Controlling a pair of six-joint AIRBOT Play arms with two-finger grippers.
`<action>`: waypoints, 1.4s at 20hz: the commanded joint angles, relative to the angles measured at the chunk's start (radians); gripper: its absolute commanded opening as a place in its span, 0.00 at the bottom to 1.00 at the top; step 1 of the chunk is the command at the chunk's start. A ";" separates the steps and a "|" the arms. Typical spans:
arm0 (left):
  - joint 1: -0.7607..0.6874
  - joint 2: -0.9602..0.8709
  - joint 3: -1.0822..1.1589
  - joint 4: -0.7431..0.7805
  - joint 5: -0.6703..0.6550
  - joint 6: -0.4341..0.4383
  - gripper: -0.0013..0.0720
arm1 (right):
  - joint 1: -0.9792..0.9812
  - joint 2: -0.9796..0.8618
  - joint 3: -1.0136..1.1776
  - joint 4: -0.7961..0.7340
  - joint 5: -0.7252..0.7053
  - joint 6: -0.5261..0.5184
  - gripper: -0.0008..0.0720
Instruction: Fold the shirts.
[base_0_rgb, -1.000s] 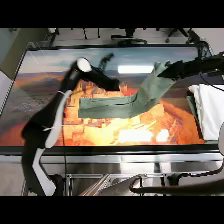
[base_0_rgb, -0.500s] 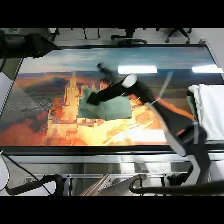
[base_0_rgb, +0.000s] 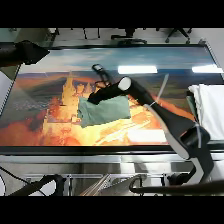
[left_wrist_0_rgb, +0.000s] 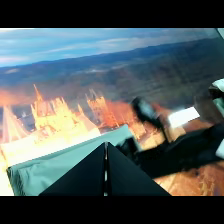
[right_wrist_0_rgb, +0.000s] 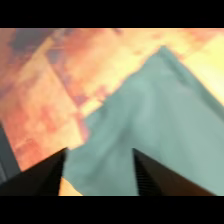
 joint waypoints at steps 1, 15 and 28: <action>0.002 0.005 -0.007 0.000 0.001 0.008 0.03 | -0.201 0.102 0.000 -0.157 0.234 0.183 0.84; 0.002 0.005 -0.008 0.000 -0.007 0.014 0.03 | -0.363 -0.129 -0.222 0.089 0.296 0.079 0.84; 0.001 0.005 -0.008 0.000 -0.020 0.014 0.03 | -0.412 -0.048 -0.064 0.326 0.264 -0.004 0.04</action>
